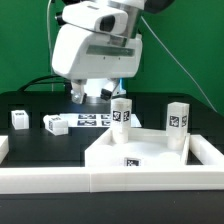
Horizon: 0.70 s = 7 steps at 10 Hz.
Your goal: Assemble square table
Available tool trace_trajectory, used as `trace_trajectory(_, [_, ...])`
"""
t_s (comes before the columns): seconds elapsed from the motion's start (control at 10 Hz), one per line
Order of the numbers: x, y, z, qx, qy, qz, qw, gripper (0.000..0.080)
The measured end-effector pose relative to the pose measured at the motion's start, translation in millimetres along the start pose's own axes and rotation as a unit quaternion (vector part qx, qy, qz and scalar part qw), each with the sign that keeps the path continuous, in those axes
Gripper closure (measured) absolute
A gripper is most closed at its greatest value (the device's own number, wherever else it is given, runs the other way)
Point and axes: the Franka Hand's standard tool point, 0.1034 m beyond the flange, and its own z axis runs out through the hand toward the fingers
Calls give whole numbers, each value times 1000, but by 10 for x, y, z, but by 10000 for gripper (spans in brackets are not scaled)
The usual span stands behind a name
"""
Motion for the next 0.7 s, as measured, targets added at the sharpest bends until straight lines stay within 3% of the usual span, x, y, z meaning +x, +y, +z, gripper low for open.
trace_trajectory(0.1, [-49, 44, -7, 2, -3, -3, 1000, 151])
trace_trajectory(0.3, [-95, -29, 74, 6, -4, 3, 1000, 151])
trace_trajectory(0.7, [-90, -26, 70, 8, -3, 9, 1000, 151])
